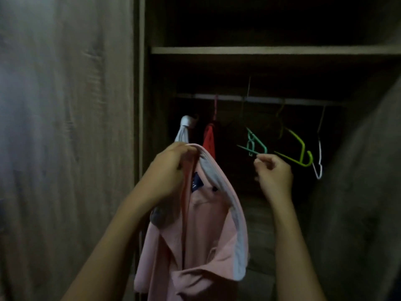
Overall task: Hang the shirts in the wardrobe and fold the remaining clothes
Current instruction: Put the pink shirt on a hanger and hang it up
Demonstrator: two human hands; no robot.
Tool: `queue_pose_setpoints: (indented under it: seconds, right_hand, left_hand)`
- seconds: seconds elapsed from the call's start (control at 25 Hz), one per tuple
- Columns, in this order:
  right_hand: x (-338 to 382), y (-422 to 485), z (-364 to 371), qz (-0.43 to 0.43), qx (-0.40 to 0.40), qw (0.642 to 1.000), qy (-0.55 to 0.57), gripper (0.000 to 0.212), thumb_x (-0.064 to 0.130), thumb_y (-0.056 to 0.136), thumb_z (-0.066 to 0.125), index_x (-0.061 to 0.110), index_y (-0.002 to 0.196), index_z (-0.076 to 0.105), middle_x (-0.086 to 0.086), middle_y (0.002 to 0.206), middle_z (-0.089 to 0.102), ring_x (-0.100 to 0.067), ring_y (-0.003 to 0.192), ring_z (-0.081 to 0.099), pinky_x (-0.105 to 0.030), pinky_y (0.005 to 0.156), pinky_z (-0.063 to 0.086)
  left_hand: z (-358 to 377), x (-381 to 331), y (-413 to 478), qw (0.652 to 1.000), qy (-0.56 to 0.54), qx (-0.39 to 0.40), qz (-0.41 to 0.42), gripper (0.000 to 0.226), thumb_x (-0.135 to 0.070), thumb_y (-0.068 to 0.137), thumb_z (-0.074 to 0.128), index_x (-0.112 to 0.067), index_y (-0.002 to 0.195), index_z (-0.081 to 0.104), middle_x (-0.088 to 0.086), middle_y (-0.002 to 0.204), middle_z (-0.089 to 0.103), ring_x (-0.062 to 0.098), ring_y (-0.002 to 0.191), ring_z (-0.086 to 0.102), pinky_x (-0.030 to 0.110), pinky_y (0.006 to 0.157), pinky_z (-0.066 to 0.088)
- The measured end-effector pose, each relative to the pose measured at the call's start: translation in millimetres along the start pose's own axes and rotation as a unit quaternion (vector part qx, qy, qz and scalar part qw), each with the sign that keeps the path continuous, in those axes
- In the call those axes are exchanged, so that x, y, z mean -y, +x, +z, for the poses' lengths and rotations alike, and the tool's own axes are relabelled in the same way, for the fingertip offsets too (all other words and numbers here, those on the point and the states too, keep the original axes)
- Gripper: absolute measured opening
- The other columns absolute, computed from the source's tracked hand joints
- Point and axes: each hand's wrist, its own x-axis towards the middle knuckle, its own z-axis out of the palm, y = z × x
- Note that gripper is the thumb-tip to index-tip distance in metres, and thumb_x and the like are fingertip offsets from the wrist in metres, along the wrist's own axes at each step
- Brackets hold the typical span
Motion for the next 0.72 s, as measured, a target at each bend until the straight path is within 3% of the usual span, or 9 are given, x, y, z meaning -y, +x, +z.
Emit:
queue_pose_setpoints:
  seconds: [0.08, 0.16, 0.24, 0.4, 0.56, 0.72]
  right_hand:
    - [5, 29, -8, -0.064, -0.125, 0.989, -0.040, 0.019, 0.007, 0.091, 0.055, 0.013, 0.104, 0.067, -0.006, 0.103, 0.066, -0.019, 0.097, 0.062, -0.029, 0.083, 0.050]
    - [10, 56, -14, -0.088, -0.153, 0.981, -0.082, 0.022, 0.006, 0.092, 0.052, 0.007, 0.110, 0.065, -0.012, 0.115, 0.061, -0.022, 0.106, 0.058, -0.020, 0.083, 0.041]
    - [10, 78, -16, -0.091, -0.139, 0.974, -0.152, 0.026, 0.009, 0.094, 0.051, 0.002, 0.117, 0.061, -0.015, 0.124, 0.055, -0.027, 0.114, 0.053, -0.019, 0.084, 0.036]
    - [12, 115, -12, -0.027, -0.066, 0.957, -0.279, 0.031, 0.015, 0.094, 0.053, 0.002, 0.121, 0.059, -0.017, 0.126, 0.057, -0.031, 0.115, 0.054, -0.033, 0.091, 0.046]
    - [25, 126, -3, 0.011, 0.014, 0.943, -0.331, 0.028, 0.008, 0.093, 0.054, 0.004, 0.120, 0.058, -0.016, 0.120, 0.060, -0.030, 0.109, 0.059, -0.030, 0.070, 0.041]
    - [26, 131, 4, 0.025, 0.030, 0.934, -0.354, 0.029, 0.007, 0.095, 0.049, 0.003, 0.122, 0.055, -0.017, 0.122, 0.058, -0.029, 0.110, 0.058, -0.030, 0.068, 0.040]
  left_hand:
    - [17, -12, 22, 1.000, -0.006, 0.012, 0.011, 0.061, -0.018, 0.068, 0.031, -0.016, 0.122, 0.060, 0.002, 0.127, 0.055, 0.020, 0.119, 0.051, 0.028, 0.097, 0.039]
    - [30, -17, 37, 1.000, -0.011, 0.017, 0.009, 0.064, -0.016, 0.065, 0.030, -0.015, 0.122, 0.059, 0.003, 0.128, 0.055, 0.022, 0.120, 0.051, 0.037, 0.100, 0.041]
    - [42, -22, 45, 1.000, -0.013, 0.021, 0.016, 0.064, -0.015, 0.065, 0.029, -0.012, 0.122, 0.059, 0.006, 0.128, 0.055, 0.022, 0.121, 0.050, 0.038, 0.101, 0.040]
    - [57, -26, 54, 1.000, -0.012, 0.023, 0.018, 0.066, -0.013, 0.064, 0.029, -0.011, 0.124, 0.057, 0.006, 0.130, 0.053, 0.019, 0.123, 0.047, 0.026, 0.100, 0.035]
    - [58, -26, 53, 1.000, -0.012, 0.010, 0.014, 0.066, -0.014, 0.065, 0.030, -0.012, 0.125, 0.057, 0.002, 0.131, 0.053, 0.018, 0.124, 0.047, 0.022, 0.098, 0.033]
    - [59, -24, 51, 1.000, -0.006, -0.002, 0.013, 0.051, -0.008, 0.078, 0.037, -0.012, 0.124, 0.057, 0.001, 0.131, 0.052, 0.015, 0.124, 0.046, 0.012, 0.093, 0.029]
